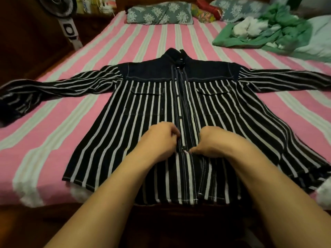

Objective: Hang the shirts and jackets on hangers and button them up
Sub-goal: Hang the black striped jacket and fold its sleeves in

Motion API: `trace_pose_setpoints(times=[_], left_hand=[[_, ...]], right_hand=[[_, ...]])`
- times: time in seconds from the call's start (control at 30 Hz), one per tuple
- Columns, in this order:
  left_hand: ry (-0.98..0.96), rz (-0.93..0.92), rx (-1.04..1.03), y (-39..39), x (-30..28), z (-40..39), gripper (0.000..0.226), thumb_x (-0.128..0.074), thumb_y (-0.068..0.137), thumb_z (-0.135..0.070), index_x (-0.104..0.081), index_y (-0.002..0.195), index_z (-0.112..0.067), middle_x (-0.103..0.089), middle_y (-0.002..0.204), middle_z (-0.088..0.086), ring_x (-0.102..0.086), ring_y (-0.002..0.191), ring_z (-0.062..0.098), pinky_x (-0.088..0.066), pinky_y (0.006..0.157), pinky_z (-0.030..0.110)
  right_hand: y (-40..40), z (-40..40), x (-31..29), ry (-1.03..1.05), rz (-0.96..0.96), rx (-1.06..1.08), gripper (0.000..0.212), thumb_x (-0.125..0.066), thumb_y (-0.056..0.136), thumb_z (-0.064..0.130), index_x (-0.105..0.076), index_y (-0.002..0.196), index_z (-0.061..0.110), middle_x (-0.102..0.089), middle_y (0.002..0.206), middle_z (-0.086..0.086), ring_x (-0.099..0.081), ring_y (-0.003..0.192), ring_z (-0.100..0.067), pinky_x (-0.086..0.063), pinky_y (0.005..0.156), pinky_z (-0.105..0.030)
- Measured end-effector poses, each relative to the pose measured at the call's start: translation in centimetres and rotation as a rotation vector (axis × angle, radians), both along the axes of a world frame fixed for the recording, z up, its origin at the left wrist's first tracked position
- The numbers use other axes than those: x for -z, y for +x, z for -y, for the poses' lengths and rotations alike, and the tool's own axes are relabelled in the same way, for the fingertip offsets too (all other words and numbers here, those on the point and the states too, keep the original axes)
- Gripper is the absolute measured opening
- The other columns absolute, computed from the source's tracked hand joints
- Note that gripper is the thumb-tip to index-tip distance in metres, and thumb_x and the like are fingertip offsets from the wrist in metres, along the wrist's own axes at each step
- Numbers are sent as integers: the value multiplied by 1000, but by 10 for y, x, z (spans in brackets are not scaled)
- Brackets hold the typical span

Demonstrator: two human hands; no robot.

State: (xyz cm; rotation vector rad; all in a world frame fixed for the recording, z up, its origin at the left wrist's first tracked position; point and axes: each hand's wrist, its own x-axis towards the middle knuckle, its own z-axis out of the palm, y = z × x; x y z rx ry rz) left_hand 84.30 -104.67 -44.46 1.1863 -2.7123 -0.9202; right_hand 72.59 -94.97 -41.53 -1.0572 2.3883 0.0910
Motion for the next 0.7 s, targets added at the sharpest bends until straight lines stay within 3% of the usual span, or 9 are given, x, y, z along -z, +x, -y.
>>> trace_pose_setpoints(times=[0.17, 0.37, 0.53, 0.7], left_hand=[[8, 95, 56, -14, -3, -1, 12, -69, 93, -33, -68, 105, -32, -67, 106, -6, -63, 97, 15, -56, 91, 41], [38, 128, 117, -13, -6, -4, 8, -73, 91, -32, -67, 89, -28, -66, 92, -7, -62, 86, 9, -55, 79, 31], [16, 177, 147, -14, -9, -7, 7, -67, 95, -30, -66, 90, -26, -65, 89, -6, -62, 83, 13, -53, 73, 31], [44, 191, 115, -14, -9, -8, 5, -62, 96, -22, -66, 93, -22, -66, 93, -3, -65, 85, 16, -59, 78, 36]], right_hand=[[-5, 0, 4, -86, 47, 58, 22, -70, 88, 36, -61, 87, 15, -65, 84, -2, -64, 76, -17, -53, 66, -30], [-24, -25, 0, -372, 546, 425, 17, -64, 86, 21, -70, 71, 14, -67, 69, -6, -65, 69, -23, -55, 75, -42], [-20, -21, 5, -274, 475, 329, 23, -66, 86, 31, -74, 87, 9, -74, 76, -5, -72, 75, -24, -59, 84, -44], [-13, -15, 9, -247, 360, 256, 23, -70, 84, 30, -61, 67, 18, -55, 55, 3, -53, 53, -13, -45, 56, -27]])
